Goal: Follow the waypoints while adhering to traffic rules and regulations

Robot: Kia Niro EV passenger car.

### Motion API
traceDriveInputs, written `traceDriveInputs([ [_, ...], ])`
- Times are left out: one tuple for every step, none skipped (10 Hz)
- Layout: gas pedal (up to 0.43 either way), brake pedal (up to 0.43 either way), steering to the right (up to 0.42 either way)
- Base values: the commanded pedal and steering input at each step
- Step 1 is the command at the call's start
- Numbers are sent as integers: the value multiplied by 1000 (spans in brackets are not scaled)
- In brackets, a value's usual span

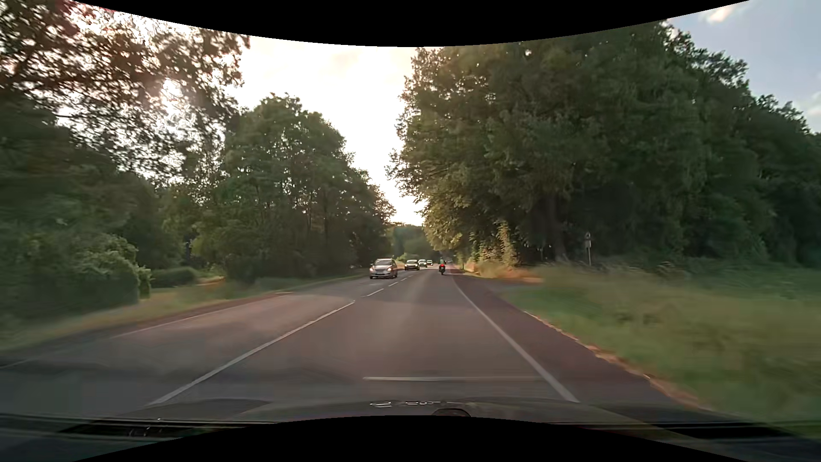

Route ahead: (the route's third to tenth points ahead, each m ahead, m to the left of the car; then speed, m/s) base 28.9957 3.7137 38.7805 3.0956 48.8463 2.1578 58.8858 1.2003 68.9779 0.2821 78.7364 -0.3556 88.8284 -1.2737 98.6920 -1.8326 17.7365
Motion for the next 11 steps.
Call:
traceDriveInputs([
  [189, 0, 12],
  [189, 0, 15],
  [189, 0, 10],
  [189, 0, 6],
  [189, 0, 7],
  [189, 0, 9],
  [189, 0, 9],
  [189, 0, 7],
  [189, 0, 6],
  [189, 0, 6],
  [189, 0, 6],
])
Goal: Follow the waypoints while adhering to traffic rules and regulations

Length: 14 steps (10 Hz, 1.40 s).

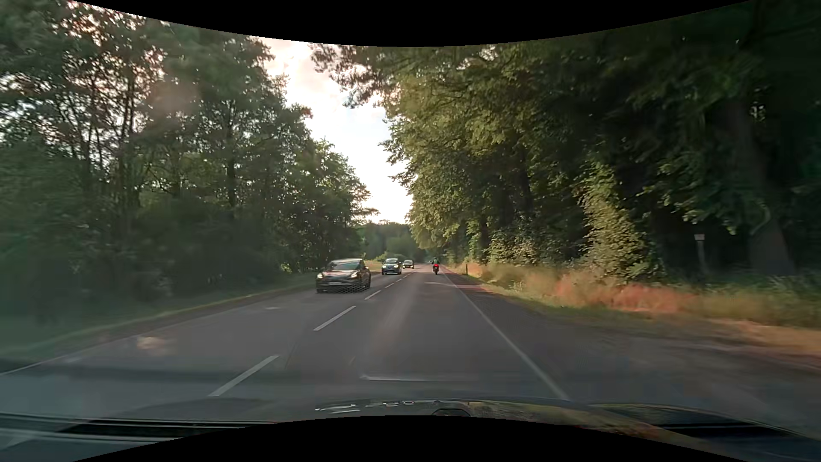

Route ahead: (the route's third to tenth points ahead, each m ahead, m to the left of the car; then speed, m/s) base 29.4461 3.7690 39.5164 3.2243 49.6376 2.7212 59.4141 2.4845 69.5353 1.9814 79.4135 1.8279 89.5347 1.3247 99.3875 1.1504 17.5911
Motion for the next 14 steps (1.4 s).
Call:
traceDriveInputs([
  [189, 0, 6],
  [189, 0, 7],
  [197, 0, 7],
  [197, 0, 6],
  [197, 0, 6],
  [197, 0, 4],
  [197, 0, 5],
  [197, 0, 4],
  [197, 0, 5],
  [209, 0, 4],
  [209, 0, 4],
  [209, 0, 2],
  [220, 0, 0],
  [220, 0, 0],
])
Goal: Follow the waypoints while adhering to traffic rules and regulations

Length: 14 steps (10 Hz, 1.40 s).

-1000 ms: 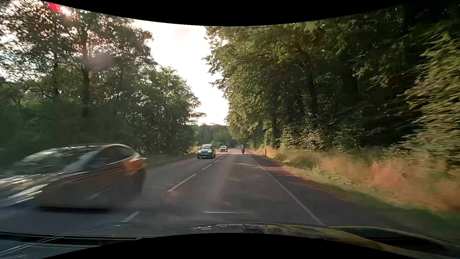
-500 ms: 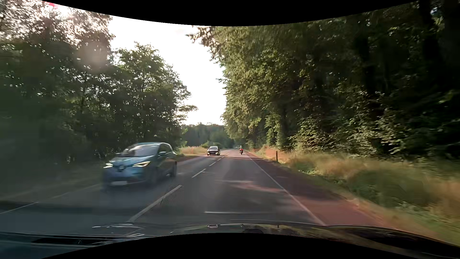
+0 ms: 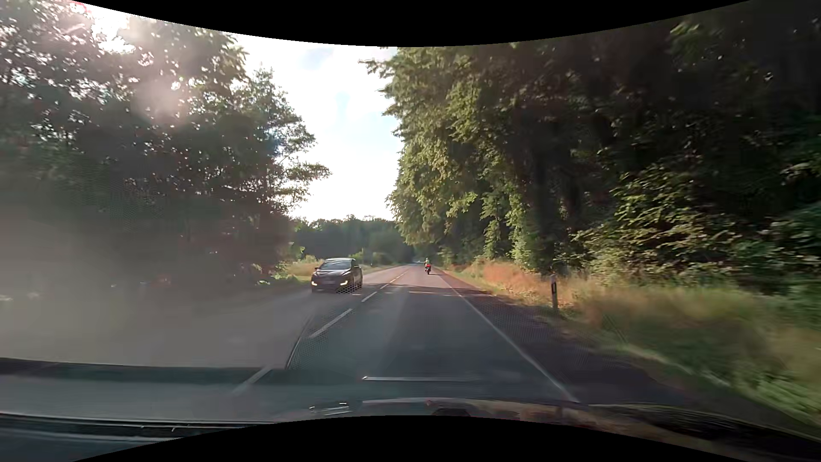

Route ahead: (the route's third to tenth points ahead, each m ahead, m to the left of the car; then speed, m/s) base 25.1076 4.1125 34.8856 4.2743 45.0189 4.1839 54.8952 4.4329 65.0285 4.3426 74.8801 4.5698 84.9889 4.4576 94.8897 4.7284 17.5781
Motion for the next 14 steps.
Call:
traceDriveInputs([
  [228, 0, 0],
  [240, 0, 0],
  [260, 0, 0],
  [339, 0, 0],
  [390, 0, 0],
  [449, 0, 0],
  [480, 0, 0],
  [480, 0, 0],
  [488, 0, 0],
  [488, 0, 0],
  [488, 0, 0],
  [488, 0, 0],
  [488, 0, 0],
  [488, 0, 0],
])
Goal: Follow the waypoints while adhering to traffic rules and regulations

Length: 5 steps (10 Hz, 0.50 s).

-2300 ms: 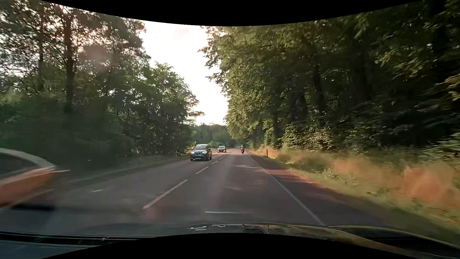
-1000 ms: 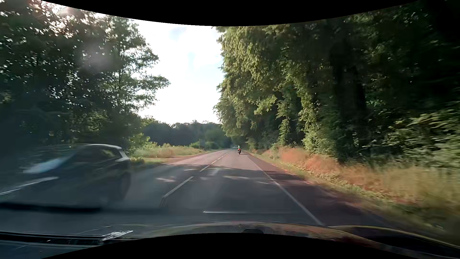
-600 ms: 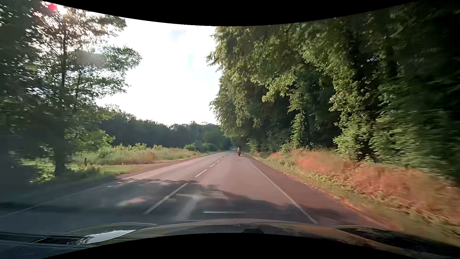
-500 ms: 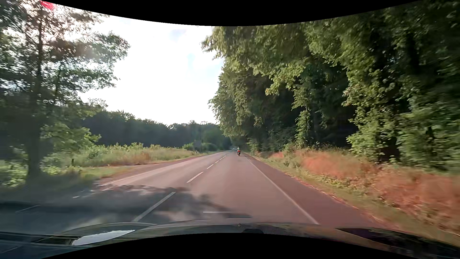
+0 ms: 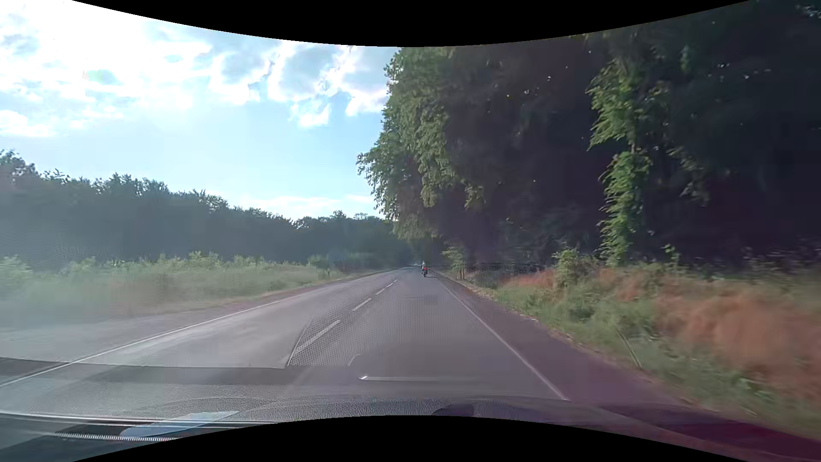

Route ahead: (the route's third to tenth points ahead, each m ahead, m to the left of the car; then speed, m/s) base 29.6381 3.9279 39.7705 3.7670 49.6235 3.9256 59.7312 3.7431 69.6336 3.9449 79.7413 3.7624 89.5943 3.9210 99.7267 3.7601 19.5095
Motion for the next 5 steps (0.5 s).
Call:
traceDriveInputs([
  [480, 0, -2],
  [480, 0, -4],
  [480, 0, -4],
  [480, 0, -3],
  [480, 0, -3],
])
